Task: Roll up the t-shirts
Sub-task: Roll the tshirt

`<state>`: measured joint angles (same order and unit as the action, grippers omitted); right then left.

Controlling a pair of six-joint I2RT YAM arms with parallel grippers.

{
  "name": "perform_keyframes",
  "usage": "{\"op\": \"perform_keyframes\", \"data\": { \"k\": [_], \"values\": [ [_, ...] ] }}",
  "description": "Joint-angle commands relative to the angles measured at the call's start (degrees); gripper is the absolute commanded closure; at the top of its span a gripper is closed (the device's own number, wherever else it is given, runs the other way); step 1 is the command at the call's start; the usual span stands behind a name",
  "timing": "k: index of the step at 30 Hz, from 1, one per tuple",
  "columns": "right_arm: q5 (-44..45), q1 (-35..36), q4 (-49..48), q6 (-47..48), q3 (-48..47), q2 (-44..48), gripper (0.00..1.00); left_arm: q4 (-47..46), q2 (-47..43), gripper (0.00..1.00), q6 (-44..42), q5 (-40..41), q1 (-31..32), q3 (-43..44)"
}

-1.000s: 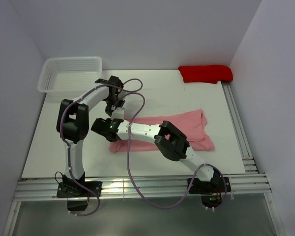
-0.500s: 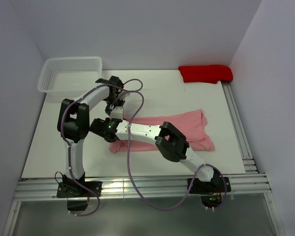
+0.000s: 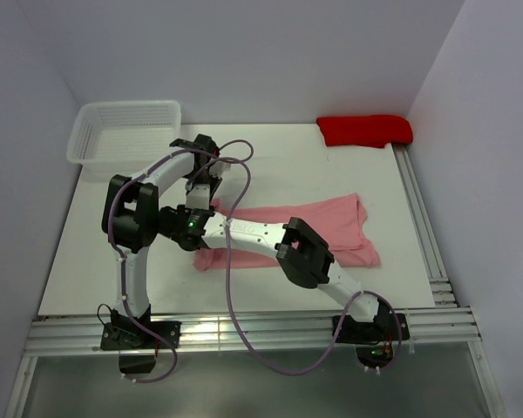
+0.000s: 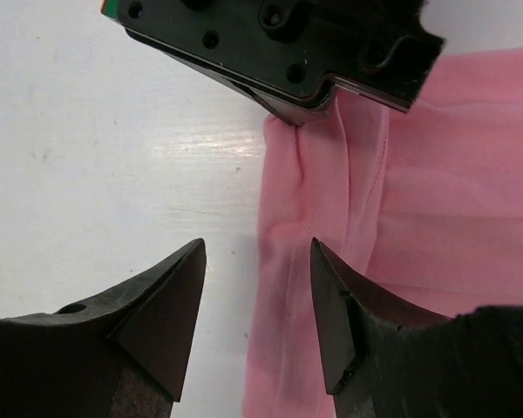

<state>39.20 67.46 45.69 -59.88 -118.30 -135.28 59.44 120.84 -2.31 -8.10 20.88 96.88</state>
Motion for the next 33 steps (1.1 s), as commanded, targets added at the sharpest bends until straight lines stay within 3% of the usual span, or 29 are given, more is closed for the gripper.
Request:
{"op": "perform_keyframes", "data": {
  "k": [1,22,26,28,33],
  "values": [
    [1.06,-1.1,-1.83,0.82,-1.23,-1.65,0.42,1.2,0.28,1.0,0.02,0.72,0.39,2.17],
    [-5.27,-2.33,1.33,-1.03,1.22,-6.4,0.42,1.64,1.42,1.0,0.28,0.98,0.74,3.49],
    [-8.43,-2.6,-4.97,-0.68,6.84,-4.21,0.68,1.73,1.59,0.99,0.28,0.72,0.74,3.67],
    [-10.19,-2.86,-8.32,-0.5,11.92,-1.83,0.75,1.73,1.6,0.98,0.11,0.37,0.74,3.67],
    [-20.37,-4.62,-30.71,0.55,27.57,6.94,0.93,2.7,1.86,0.88,-0.68,-2.09,0.65,5.77]
  ]
}}
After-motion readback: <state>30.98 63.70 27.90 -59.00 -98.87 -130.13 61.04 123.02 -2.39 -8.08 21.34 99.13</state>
